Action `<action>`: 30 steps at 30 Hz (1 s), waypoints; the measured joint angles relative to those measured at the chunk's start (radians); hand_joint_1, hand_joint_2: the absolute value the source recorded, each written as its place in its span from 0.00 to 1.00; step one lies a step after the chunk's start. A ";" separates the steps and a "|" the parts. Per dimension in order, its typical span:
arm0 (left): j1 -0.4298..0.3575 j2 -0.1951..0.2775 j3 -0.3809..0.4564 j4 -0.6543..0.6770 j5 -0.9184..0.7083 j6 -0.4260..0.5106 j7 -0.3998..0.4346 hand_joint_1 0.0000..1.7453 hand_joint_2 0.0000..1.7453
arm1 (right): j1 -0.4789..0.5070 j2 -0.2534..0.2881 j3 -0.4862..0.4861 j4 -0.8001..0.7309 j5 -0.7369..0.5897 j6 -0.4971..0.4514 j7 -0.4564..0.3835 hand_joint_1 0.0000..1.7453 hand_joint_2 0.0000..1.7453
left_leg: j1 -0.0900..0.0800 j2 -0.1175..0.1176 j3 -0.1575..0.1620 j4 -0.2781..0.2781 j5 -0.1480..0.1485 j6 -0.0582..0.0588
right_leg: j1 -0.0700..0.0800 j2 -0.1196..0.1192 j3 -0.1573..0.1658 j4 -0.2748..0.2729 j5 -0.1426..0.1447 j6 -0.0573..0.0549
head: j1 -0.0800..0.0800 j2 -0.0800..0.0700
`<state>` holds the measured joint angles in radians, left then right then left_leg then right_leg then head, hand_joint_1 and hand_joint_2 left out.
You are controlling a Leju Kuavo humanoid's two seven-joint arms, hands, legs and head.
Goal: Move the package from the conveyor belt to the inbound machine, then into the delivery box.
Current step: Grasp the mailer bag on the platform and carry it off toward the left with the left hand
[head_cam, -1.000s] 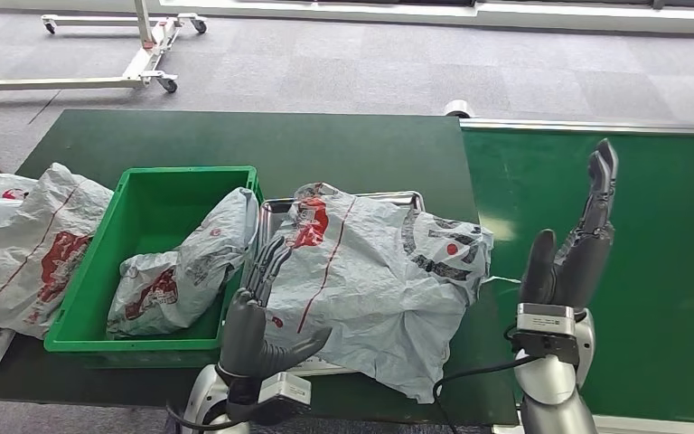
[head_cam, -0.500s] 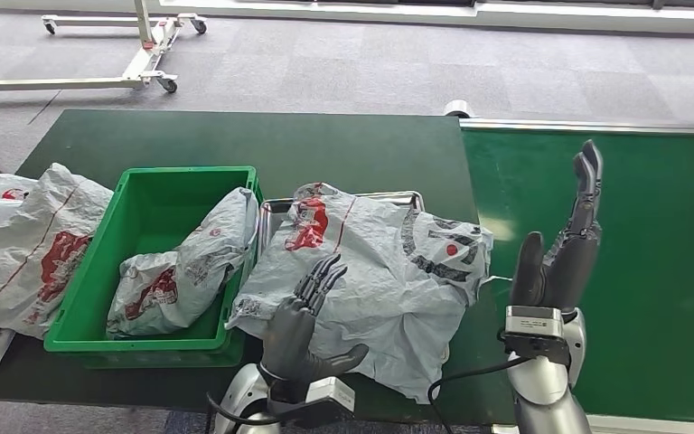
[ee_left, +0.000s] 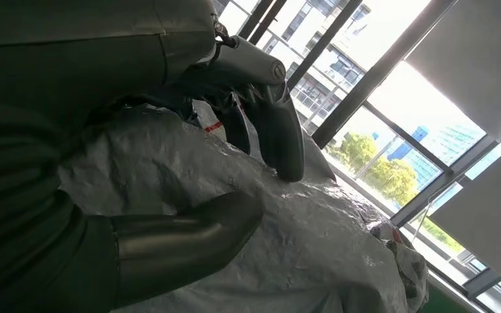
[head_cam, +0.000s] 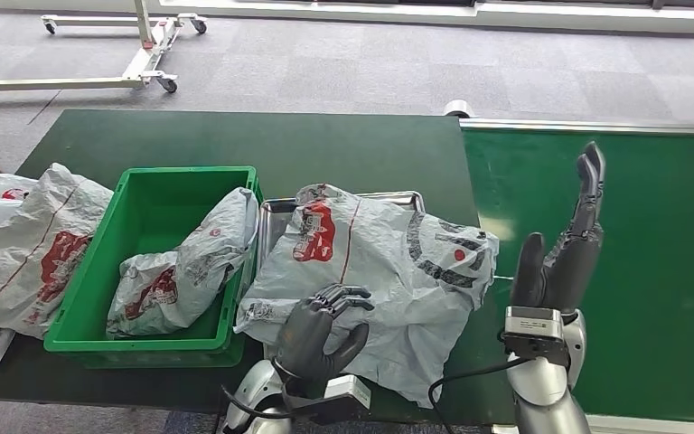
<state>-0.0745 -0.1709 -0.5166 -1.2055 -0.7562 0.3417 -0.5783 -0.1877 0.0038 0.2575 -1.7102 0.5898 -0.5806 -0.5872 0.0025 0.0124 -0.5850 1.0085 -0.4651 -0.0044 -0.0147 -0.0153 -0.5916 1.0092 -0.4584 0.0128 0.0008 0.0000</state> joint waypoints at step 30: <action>-0.046 0.086 0.250 -0.174 -0.303 0.356 0.085 1.00 1.00 | 0.027 0.000 0.001 0.018 -0.010 0.014 -0.017 0.00 0.00 | 0.000 0.000 0.000 0.000 0.001 -0.001 | 0.001 0.000 0.000 0.000 0.000 0.000 | 0.000 0.000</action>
<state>-0.1206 -0.0854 -0.2671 -1.3793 -1.0594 0.6977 -0.4932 -0.1608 0.0038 0.2582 -1.6921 0.5793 -0.5666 -0.6042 0.0028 0.0124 -0.5851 1.0084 -0.4643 -0.0050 -0.0141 -0.0152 -0.5913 1.0096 -0.4583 0.0126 0.0008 0.0000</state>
